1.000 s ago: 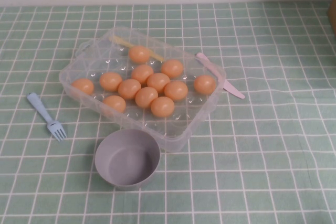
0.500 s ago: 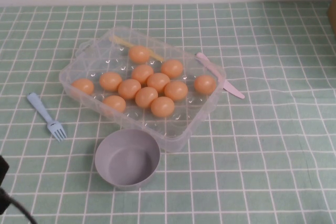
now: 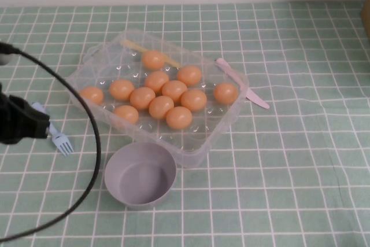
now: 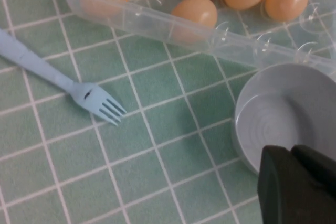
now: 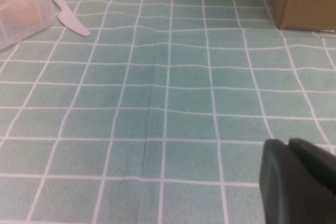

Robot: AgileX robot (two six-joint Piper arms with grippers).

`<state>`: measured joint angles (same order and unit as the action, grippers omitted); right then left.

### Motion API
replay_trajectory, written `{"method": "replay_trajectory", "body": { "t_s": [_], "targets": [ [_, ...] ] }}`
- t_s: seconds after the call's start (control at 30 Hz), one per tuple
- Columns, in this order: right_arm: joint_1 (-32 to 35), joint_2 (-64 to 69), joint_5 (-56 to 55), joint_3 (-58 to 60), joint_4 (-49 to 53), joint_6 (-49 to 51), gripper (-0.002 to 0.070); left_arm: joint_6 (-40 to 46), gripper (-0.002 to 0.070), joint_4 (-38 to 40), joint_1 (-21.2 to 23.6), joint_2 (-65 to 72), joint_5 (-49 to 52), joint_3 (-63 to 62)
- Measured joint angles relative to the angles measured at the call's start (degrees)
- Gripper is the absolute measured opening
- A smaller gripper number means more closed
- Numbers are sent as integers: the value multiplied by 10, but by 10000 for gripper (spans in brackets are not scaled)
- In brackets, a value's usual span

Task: Take an egg out of the egg box
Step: Pick up the egg from the plastic box

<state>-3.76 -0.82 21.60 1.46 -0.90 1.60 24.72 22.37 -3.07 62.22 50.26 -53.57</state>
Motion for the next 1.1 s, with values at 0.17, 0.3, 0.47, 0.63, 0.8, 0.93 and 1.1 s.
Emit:
{"method": "replay_trajectory", "body": {
  "t_s": [0.17,0.3,0.47,0.63,0.8,0.93,1.1],
  "targets": [
    [0,0,0,0,0,0,-17,49,-4,-15,-6,135,63,-127],
    [0,0,0,0,0,0,-17,68,-4,-67,-34,234,126,-254],
    [0,0,0,0,0,0,-17,76,-4,-153,-82,355,192,-414],
    [0,0,0,0,0,0,-17,98,-4,-203,-114,434,199,-509],
    [0,0,0,0,0,0,-17,107,-4,-224,-121,475,202,-524],
    [0,0,0,0,0,0,-17,132,-4,-231,-121,497,203,-524],
    [0,0,0,0,0,0,-17,162,-4,-237,-121,517,203,-525]
  ]
}}
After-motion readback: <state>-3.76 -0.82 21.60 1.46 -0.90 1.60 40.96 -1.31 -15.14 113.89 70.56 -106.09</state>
